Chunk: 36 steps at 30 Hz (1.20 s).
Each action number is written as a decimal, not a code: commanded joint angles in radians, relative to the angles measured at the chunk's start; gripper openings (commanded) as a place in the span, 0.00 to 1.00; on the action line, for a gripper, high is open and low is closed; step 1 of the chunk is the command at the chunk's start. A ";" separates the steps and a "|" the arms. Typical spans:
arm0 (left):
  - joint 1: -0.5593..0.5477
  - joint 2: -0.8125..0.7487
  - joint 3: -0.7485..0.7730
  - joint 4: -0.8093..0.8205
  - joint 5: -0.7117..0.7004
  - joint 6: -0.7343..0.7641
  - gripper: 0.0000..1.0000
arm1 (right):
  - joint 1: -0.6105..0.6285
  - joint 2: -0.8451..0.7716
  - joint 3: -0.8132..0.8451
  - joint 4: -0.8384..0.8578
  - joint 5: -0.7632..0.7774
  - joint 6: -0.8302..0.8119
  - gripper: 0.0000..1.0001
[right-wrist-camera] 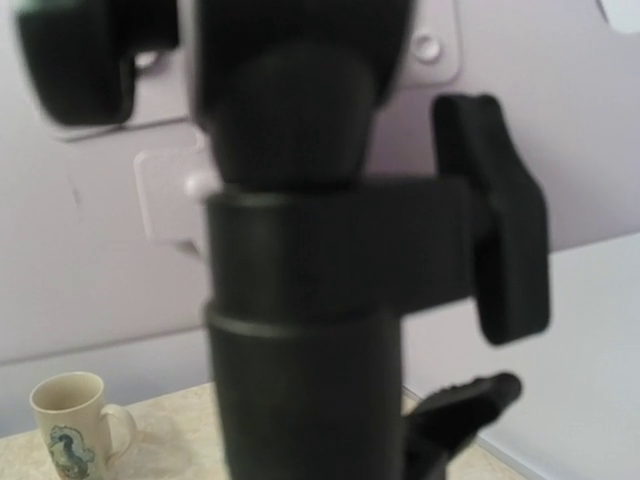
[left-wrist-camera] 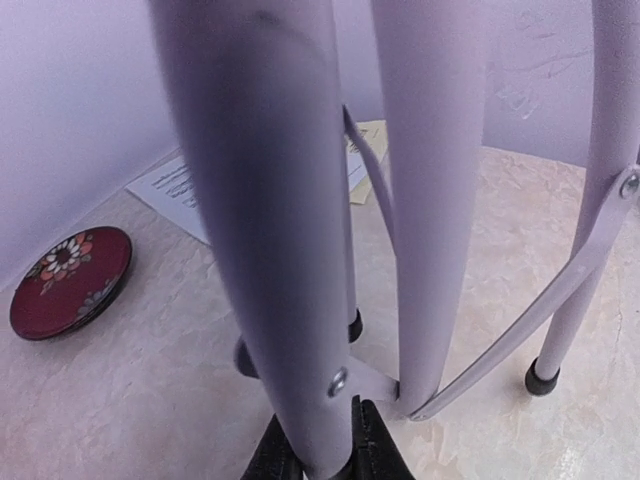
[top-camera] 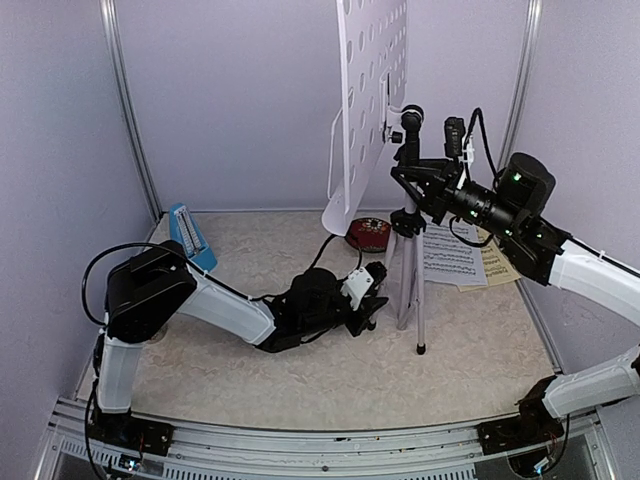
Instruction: Set up the instrument practice props
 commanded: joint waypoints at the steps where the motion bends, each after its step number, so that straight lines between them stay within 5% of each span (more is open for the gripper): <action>1: 0.026 -0.115 -0.068 -0.082 -0.086 0.068 0.09 | -0.022 -0.095 0.037 0.278 0.036 0.014 0.00; 6: 0.082 -0.184 -0.096 -0.211 -0.072 0.062 0.00 | -0.031 -0.091 0.014 0.277 0.088 0.013 0.00; 14: 0.136 -0.223 -0.101 -0.333 -0.018 0.053 0.00 | -0.034 -0.057 0.013 0.195 0.201 0.007 0.00; 29: 0.213 -0.326 -0.249 -0.351 -0.075 0.103 0.00 | -0.033 0.016 0.046 0.168 0.165 0.039 0.00; 36: 0.238 -0.350 -0.250 -0.378 0.013 0.059 0.00 | -0.029 0.071 0.125 0.080 0.191 0.039 0.00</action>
